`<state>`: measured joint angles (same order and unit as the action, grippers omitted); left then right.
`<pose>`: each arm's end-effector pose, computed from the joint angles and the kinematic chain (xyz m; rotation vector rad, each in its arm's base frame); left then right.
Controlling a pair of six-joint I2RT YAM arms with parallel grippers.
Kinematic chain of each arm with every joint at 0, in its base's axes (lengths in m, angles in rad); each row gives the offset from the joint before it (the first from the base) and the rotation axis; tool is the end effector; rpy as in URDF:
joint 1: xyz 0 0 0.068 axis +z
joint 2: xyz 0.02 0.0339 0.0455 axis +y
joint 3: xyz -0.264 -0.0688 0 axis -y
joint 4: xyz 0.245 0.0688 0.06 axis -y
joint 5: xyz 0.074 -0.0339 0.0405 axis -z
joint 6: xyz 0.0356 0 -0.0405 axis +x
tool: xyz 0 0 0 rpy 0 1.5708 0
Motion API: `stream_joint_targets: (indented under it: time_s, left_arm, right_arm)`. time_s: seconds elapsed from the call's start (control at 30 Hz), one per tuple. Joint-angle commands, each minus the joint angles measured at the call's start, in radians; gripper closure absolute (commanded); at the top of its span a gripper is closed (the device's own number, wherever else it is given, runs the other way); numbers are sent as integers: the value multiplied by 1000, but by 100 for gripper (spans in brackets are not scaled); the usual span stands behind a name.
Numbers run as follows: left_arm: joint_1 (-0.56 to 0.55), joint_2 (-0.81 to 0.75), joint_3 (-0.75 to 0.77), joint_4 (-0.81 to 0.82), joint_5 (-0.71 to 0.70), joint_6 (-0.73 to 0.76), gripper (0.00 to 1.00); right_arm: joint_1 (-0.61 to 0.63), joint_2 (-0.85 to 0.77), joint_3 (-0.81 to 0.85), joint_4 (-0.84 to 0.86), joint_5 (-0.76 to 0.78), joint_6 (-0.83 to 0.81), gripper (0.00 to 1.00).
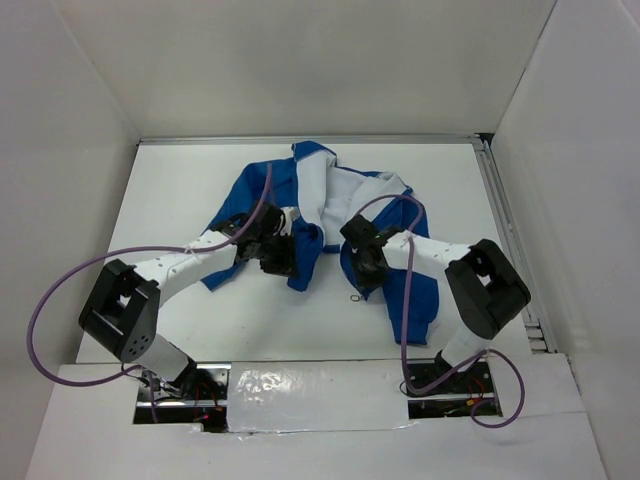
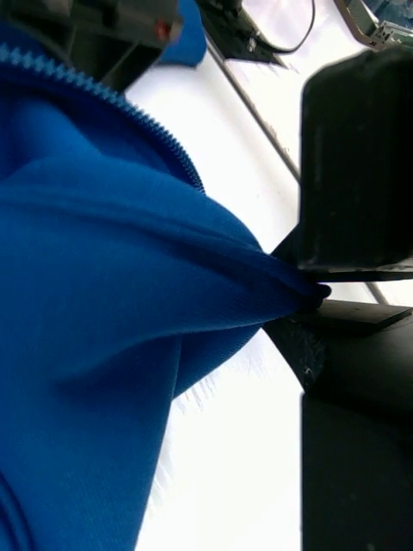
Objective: Zip up the jacket
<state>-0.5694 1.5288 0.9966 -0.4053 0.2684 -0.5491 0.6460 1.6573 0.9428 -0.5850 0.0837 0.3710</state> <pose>0.2599 -0.1776 0.2173 0.1436 2.6395 -0.7613 0.2386 0.1761 0.1558 -0.3762 2.8382 0.0855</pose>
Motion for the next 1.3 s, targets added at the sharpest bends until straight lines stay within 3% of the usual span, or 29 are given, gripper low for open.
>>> stream_joint_targets:
  time_s: [0.0, 0.17, 0.3, 0.57, 0.7, 0.9, 1.03, 1.27]
  left_arm:
    - [-24, -12, 109, -26, 15, 20, 100]
    - [-58, -19, 200, -56, 9, -9, 100]
    - [-69, -25, 291, -56, 6, -93, 100]
    - [-80, -47, 428, -27, -49, -209, 100]
    - [-86, -102, 383, 106, -43, -279, 100]
    - [-89, -154, 312, 160, -73, -316, 100]
    - [-89, -186, 260, 192, -104, -334, 100]
    - [-89, -159, 277, 152, -196, -351, 100]
  right_arm:
    - [-11, 47, -30, 111, -125, 23, 100]
    - [-31, -112, -93, 258, -263, 37, 100]
    - [-68, -369, -168, 462, -396, 112, 100]
    - [-164, -634, -203, 668, -400, 256, 100]
    - [-232, -659, -255, 793, -416, 362, 100]
    - [-278, -623, -274, 833, -501, 397, 100]
    - [-289, -623, -335, 948, -577, 443, 100]
    - [-241, -697, -346, 933, -480, 425, 100]
